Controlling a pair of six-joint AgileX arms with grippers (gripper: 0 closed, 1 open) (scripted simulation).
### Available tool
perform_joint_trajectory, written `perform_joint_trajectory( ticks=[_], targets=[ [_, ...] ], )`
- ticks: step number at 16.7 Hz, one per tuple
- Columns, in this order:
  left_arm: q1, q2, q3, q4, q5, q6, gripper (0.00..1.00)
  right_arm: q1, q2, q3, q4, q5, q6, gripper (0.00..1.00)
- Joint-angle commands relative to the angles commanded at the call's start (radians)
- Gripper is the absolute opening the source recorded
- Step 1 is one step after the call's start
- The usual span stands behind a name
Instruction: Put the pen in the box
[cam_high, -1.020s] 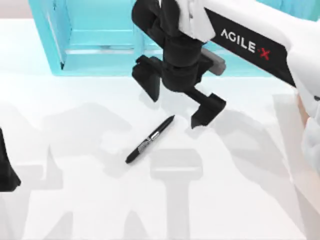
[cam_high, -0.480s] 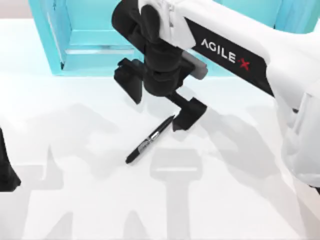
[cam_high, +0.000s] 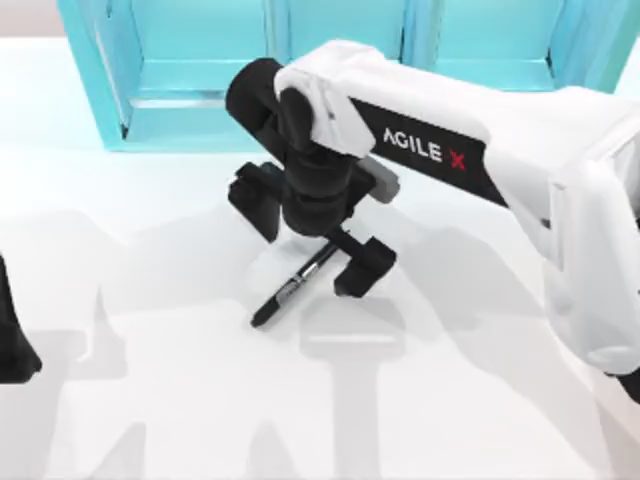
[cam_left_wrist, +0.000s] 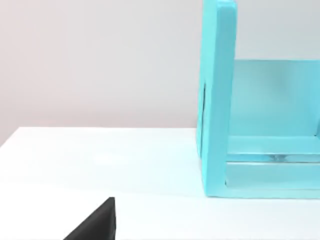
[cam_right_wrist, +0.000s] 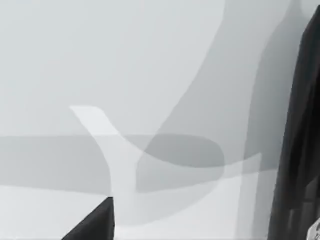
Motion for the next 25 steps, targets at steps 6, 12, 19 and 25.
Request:
perform_joint_trajectory(
  ticks=[6,12,19,25],
  targets=[
    [0.000,0.000,0.000,0.000,0.000,0.000,1.00,0.002,0.022,-0.058,0.071,0.000,0.003,1.00],
    [0.000,0.000,0.000,0.000,0.000,0.000,1.00,0.002,0.022,-0.058,0.071,0.000,0.003,0.62],
    [0.000,0.000,0.000,0.000,0.000,0.000,1.00,0.002,0.022,-0.058,0.071,0.000,0.003,0.10],
    [0.000,0.000,0.000,0.000,0.000,0.000,1.00,0.002,0.022,-0.058,0.071,0.000,0.003,0.00]
  ],
)
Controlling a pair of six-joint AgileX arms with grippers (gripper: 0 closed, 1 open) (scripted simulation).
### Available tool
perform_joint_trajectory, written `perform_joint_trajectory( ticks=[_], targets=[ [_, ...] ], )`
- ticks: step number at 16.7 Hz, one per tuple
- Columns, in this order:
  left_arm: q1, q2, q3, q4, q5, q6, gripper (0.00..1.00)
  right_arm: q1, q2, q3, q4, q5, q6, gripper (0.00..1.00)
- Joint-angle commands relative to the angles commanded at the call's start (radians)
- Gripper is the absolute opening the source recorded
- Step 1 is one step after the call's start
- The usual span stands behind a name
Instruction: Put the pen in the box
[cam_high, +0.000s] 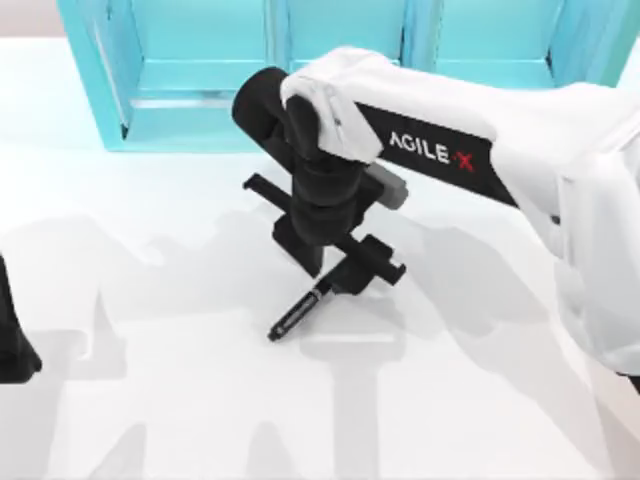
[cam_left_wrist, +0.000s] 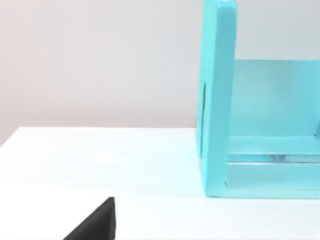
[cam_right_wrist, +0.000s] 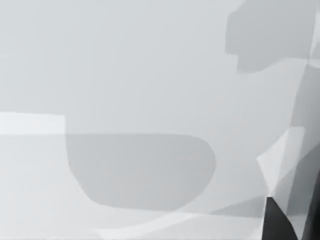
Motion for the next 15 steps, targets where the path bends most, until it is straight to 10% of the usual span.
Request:
perform_joint_trajectory(
  ticks=[15],
  targets=[
    [0.000,0.000,0.000,0.000,0.000,0.000,1.00,-0.007,-0.025,0.399,-0.436,0.008,-0.031,0.00]
  ],
)
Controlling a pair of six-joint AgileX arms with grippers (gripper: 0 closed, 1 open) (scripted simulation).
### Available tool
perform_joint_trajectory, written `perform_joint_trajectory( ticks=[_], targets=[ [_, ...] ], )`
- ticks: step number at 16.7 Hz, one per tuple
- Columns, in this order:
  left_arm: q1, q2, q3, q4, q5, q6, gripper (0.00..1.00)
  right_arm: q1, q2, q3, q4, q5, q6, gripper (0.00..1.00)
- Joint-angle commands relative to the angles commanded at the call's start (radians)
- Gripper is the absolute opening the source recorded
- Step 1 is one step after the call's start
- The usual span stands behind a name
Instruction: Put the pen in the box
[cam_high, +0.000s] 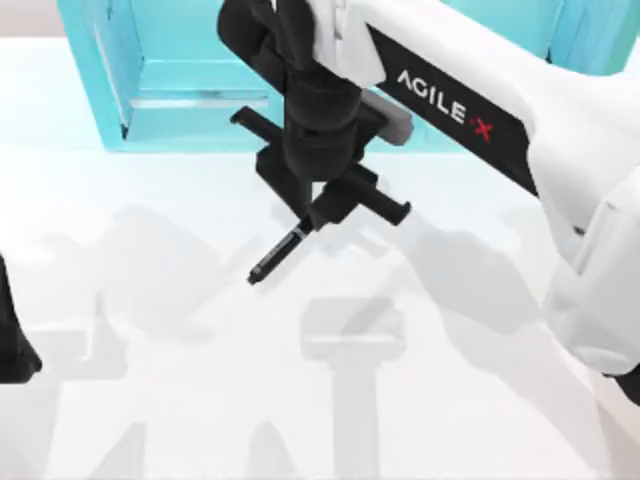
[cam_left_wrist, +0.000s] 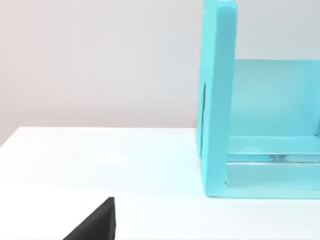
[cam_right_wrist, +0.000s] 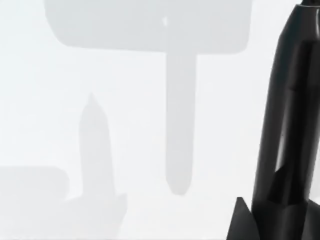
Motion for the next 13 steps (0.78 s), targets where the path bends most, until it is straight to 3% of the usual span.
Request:
perform_joint_trajectory(
  ticks=[9,13],
  targets=[
    [0.000,0.000,0.000,0.000,0.000,0.000,1.00,-0.012,-0.006,0.071,-0.074,0.000,-0.006,0.00],
    [0.000,0.000,0.000,0.000,0.000,0.000,1.00,-0.160,-0.108,-0.067,-0.025,-0.008,-0.048,0.00]
  ],
)
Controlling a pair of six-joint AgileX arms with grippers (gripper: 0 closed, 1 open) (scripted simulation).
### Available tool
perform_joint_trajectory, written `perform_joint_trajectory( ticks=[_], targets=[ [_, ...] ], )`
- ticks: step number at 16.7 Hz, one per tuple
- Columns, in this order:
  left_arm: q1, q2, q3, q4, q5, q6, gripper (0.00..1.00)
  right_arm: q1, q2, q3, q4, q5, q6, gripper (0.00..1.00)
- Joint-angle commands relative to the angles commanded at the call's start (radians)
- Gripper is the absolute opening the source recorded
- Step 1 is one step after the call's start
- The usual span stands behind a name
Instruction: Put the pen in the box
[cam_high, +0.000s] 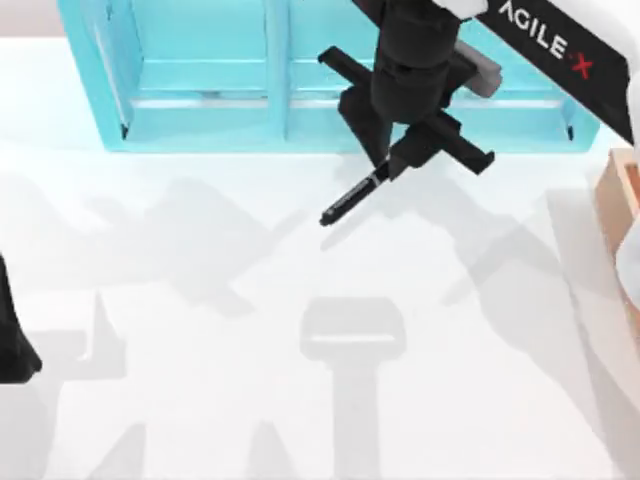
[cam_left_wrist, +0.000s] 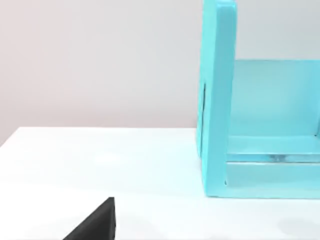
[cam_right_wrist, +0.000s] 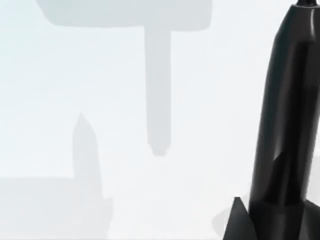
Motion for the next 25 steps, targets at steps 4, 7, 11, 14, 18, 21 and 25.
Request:
perform_joint_trajectory(
  ticks=[4,7,11,14,18,21,25],
  targets=[
    [0.000,0.000,0.000,0.000,0.000,0.000,1.00,-0.286,-0.169,-0.258,0.075,-0.010,-0.074,0.00],
    [0.000,0.000,0.000,0.000,0.000,0.000,1.00,-0.552,-0.315,-0.496,0.139,-0.015,-0.142,0.00],
    [0.000,0.000,0.000,0.000,0.000,0.000,1.00,-0.874,-0.506,-0.791,0.225,-0.021,-0.230,0.00],
    [0.000,0.000,0.000,0.000,0.000,0.000,1.00,-1.022,-0.613,-0.935,0.276,-0.029,-0.278,0.00],
    [0.000,0.000,0.000,0.000,0.000,0.000,1.00,-1.074,-0.656,-0.986,0.296,-0.033,-0.297,0.00],
    [0.000,0.000,0.000,0.000,0.000,0.000,1.00,-1.071,-0.652,-0.984,0.293,-0.031,-0.295,0.00],
    [0.000,0.000,0.000,0.000,0.000,0.000,1.00,-1.024,-0.656,-1.001,0.315,-0.033,-0.256,0.00]
  ],
)
